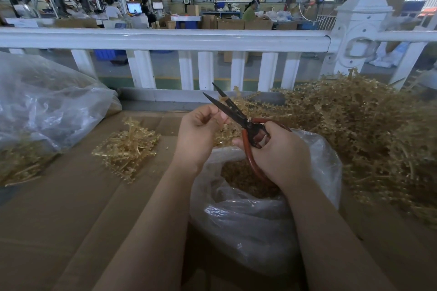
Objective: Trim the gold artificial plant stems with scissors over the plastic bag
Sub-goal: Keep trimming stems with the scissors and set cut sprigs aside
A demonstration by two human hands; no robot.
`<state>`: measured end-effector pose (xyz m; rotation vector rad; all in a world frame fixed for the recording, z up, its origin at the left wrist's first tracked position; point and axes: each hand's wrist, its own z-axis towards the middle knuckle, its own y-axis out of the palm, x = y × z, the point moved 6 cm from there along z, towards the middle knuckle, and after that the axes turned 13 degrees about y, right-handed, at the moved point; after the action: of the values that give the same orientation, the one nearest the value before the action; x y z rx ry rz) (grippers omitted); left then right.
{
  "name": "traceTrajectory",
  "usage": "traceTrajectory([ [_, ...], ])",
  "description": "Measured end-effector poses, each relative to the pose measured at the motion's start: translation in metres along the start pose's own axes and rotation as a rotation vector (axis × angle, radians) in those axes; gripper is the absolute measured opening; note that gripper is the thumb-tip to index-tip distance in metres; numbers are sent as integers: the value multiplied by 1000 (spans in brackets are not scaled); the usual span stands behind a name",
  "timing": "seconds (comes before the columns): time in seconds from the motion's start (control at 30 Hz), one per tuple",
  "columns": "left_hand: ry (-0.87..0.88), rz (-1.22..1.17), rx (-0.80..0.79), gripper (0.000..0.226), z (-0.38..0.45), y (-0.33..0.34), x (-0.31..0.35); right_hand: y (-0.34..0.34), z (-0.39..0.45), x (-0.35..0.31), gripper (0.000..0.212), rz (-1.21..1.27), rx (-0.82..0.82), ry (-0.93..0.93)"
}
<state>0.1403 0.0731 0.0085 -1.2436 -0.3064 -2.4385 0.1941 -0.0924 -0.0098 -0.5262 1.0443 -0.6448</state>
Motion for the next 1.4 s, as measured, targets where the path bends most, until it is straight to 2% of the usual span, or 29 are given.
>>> traceTrajectory([
  [0.43, -18, -10, 13, 21, -1, 0, 2, 0, 1, 1, 57, -8, -21, 3],
  [0.6, -86, -56, 173, 24, 0, -11, -5, 3, -1, 0, 55, -12, -38, -35],
  [0.7, -127, -84, 238, 22, -1, -21, -8, 1, -2, 4, 46, 138, -40, 31],
  [0.83, -137, -86, 173, 19, 0, -18, -8, -2, 3, 8, 22, 495, -91, 151],
  [0.93, -137, -42, 107, 16, 1, -11, -6, -2, 4, 4, 18, 663, -168, 158],
  [1.1, -121, -41, 29, 11, 1, 2, -1, 5, 2, -4, 14, 671, -303, 157],
  [1.23, -114, -89, -1, 8, 0, 9, -1, 11, 2, -3, 16, 680, -325, 198],
  [1.27, -119, -119, -3, 11, 0, 10, 0, 10, 3, -2, 16, 719, -317, 213],
  [1.4, -206, -237, -38, 52, -2, 8, -6, 4, 6, 7, 19, 930, -281, 300],
])
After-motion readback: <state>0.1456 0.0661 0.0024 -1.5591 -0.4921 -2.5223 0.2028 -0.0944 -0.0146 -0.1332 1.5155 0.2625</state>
